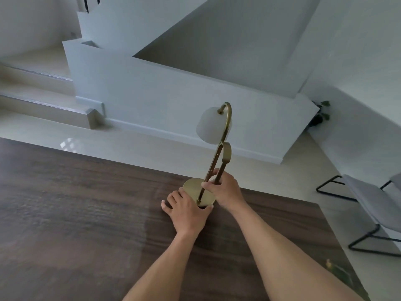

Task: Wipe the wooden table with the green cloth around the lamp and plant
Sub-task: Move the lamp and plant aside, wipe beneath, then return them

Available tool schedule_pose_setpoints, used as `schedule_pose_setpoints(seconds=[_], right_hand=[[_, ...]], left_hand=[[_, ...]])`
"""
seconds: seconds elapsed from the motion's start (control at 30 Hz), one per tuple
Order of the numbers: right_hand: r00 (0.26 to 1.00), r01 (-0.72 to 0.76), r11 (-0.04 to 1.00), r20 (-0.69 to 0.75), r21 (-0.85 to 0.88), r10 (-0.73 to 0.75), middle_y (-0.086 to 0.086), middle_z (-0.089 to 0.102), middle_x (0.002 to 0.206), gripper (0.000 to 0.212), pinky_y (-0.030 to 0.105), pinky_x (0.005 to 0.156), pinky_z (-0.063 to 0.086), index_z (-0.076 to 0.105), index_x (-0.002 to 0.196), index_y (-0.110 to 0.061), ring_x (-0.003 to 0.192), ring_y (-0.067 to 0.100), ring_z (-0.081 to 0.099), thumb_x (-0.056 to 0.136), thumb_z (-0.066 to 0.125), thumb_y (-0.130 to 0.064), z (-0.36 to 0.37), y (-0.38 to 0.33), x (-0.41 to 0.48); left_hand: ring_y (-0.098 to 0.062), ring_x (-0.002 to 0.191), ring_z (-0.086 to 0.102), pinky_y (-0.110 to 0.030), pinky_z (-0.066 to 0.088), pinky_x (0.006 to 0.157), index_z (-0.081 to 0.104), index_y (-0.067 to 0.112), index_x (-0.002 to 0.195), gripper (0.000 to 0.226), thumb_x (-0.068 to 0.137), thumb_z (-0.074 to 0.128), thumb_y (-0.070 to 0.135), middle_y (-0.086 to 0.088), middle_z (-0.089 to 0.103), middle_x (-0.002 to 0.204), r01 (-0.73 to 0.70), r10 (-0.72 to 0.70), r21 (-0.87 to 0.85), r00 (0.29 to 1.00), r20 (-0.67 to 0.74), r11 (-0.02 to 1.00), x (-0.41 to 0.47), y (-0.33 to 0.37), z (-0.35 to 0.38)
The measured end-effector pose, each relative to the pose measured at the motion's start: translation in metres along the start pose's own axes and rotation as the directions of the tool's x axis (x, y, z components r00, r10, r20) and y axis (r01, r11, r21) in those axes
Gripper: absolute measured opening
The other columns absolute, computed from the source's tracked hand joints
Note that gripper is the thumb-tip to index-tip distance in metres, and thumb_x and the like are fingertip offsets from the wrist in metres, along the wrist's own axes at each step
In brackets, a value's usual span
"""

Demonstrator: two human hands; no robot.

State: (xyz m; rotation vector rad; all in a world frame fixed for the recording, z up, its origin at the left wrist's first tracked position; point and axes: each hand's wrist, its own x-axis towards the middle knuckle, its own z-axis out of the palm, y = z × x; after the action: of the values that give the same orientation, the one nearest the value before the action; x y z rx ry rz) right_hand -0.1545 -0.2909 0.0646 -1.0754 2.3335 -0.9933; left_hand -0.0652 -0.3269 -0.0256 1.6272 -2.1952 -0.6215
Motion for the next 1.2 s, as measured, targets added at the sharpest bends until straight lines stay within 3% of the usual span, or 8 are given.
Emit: schedule_pose_setpoints(seconds=[0.07,0.13,0.37,0.6,0.73,1.0,1.2], right_hand=[[1.000,-0.023,0.999,-0.007,0.034,0.024,-0.004,0.070,0.080,0.020,0.048,0.088,0.052,0.060,0.084,-0.032,0.083,0.017,0.067,0.073,0.073,-0.042,-0.005,0.001,-0.006],[0.999,-0.039,0.998,-0.005,0.051,0.039,-0.003,0.069,0.079,0.019,0.050,0.090,0.052,0.060,0.084,-0.031,0.084,0.019,0.067,0.075,0.076,-0.036,-0.012,0.000,-0.015],[0.997,-0.055,0.992,-0.052,0.111,0.061,-0.002,0.072,0.088,0.016,0.047,0.091,0.052,0.064,0.083,-0.028,0.088,0.015,0.067,0.075,0.077,-0.032,-0.032,0.002,-0.062],[0.999,-0.031,0.995,-0.025,0.092,0.033,-0.001,0.070,0.092,0.017,0.027,0.077,0.051,0.062,0.085,-0.026,0.088,0.014,0.066,0.079,0.078,-0.025,-0.046,0.006,-0.114],[0.999,-0.046,0.996,-0.020,0.083,0.048,-0.005,0.069,0.094,0.018,0.027,0.080,0.052,0.064,0.092,-0.027,0.089,0.010,0.064,0.080,0.078,-0.027,-0.049,0.016,-0.150],[0.998,-0.049,0.992,-0.020,0.113,0.052,-0.003,0.067,0.091,0.021,0.023,0.069,0.046,0.065,0.096,-0.022,0.083,0.009,0.062,0.080,0.078,-0.025,-0.061,0.038,-0.221],[0.994,-0.080,0.986,-0.067,0.146,0.091,0.003,0.070,0.089,0.015,0.033,0.079,0.054,0.066,0.084,-0.027,0.081,0.014,0.064,0.078,0.079,-0.022,-0.075,0.052,-0.262]], left_hand=[[-0.029,0.131,0.034,-0.054,0.015,0.116,0.033,0.011,0.138,0.106,0.063,0.056,0.082,-0.009,0.043,0.137,-0.011,0.011,0.011,1.000,0.006,1.000,-0.006,0.002,0.000],[-0.028,0.130,0.036,-0.054,0.016,0.115,0.035,0.011,0.137,0.106,0.062,0.055,0.083,-0.008,0.045,0.135,-0.036,0.036,0.020,0.999,0.002,0.999,-0.015,0.002,-0.001],[-0.027,0.125,0.039,-0.053,0.019,0.114,0.035,0.012,0.136,0.105,0.061,0.052,0.084,-0.006,0.046,0.131,-0.092,0.092,0.029,0.996,-0.002,0.995,-0.056,0.007,-0.015],[-0.028,0.126,0.039,-0.053,0.020,0.114,0.036,0.011,0.136,0.107,0.060,0.055,0.084,-0.007,0.047,0.131,-0.086,0.086,0.041,0.996,0.004,0.995,-0.107,0.007,-0.028],[-0.029,0.126,0.040,-0.053,0.022,0.113,0.037,0.011,0.136,0.108,0.058,0.057,0.084,-0.008,0.049,0.130,-0.077,0.077,0.027,0.997,0.002,0.997,-0.143,0.004,-0.028],[-0.029,0.124,0.041,-0.053,0.023,0.113,0.038,0.010,0.135,0.108,0.058,0.058,0.083,-0.008,0.049,0.129,-0.098,0.097,0.071,0.995,0.019,0.993,-0.217,-0.004,-0.032],[-0.028,0.124,0.040,-0.053,0.022,0.113,0.038,0.010,0.135,0.109,0.058,0.056,0.084,-0.008,0.048,0.129,-0.135,0.133,0.088,0.991,0.033,0.987,-0.262,-0.005,-0.035]])
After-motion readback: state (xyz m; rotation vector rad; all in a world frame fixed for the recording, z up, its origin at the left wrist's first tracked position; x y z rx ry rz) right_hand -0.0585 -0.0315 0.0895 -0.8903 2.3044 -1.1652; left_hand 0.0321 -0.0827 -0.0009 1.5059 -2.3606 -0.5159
